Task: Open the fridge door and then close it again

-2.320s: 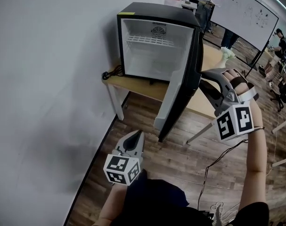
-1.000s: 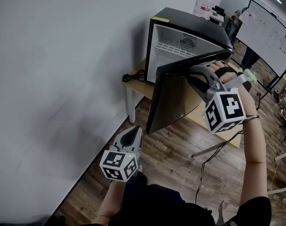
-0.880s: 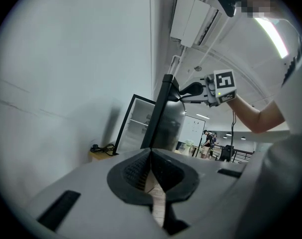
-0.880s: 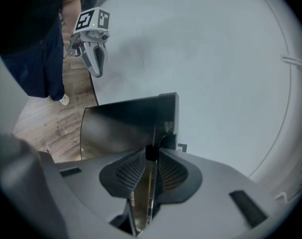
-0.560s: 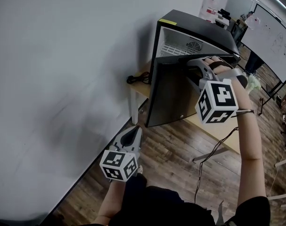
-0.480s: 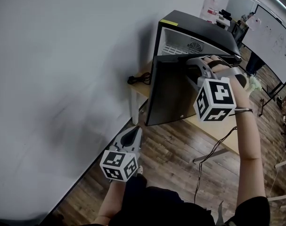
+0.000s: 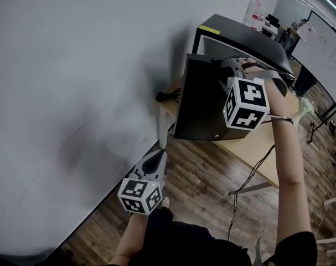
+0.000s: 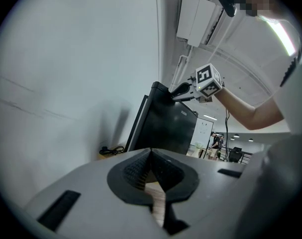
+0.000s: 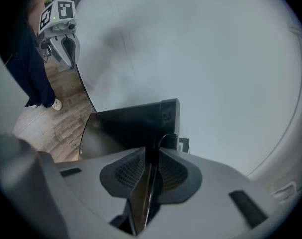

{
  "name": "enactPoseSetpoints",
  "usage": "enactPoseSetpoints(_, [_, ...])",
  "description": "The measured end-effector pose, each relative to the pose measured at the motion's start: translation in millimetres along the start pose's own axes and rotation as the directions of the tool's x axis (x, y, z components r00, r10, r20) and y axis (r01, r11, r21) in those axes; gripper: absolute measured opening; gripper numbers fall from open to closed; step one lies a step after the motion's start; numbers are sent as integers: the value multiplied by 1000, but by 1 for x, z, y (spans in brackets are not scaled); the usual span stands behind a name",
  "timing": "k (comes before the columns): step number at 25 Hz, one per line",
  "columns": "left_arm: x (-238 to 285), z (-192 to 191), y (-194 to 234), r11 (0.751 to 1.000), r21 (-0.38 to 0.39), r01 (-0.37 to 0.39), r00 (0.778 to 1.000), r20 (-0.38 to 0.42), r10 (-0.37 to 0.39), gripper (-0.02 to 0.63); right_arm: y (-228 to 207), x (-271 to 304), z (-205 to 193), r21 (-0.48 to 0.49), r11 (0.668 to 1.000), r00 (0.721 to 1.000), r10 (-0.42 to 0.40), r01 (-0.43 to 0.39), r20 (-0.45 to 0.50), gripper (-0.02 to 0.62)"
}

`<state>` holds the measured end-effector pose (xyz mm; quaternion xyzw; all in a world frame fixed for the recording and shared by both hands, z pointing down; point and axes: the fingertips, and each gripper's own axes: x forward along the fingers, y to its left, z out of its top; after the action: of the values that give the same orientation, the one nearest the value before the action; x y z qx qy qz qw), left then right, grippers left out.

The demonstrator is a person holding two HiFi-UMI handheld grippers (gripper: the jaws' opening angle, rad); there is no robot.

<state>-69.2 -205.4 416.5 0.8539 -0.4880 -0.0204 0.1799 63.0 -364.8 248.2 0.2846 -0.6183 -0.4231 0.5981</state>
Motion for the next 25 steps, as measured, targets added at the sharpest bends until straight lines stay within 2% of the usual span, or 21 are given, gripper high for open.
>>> enactPoseSetpoints(9, [27, 4, 28, 1000, -10, -16, 1000, -6, 16, 6, -21, 42, -5, 27, 1000, 999, 7, -6, -35, 67])
enactPoseSetpoints(25, [91, 22, 63, 1000, -10, 14, 1000, -16, -15, 6, -54, 103, -29, 81, 997, 996, 7, 0, -93, 71])
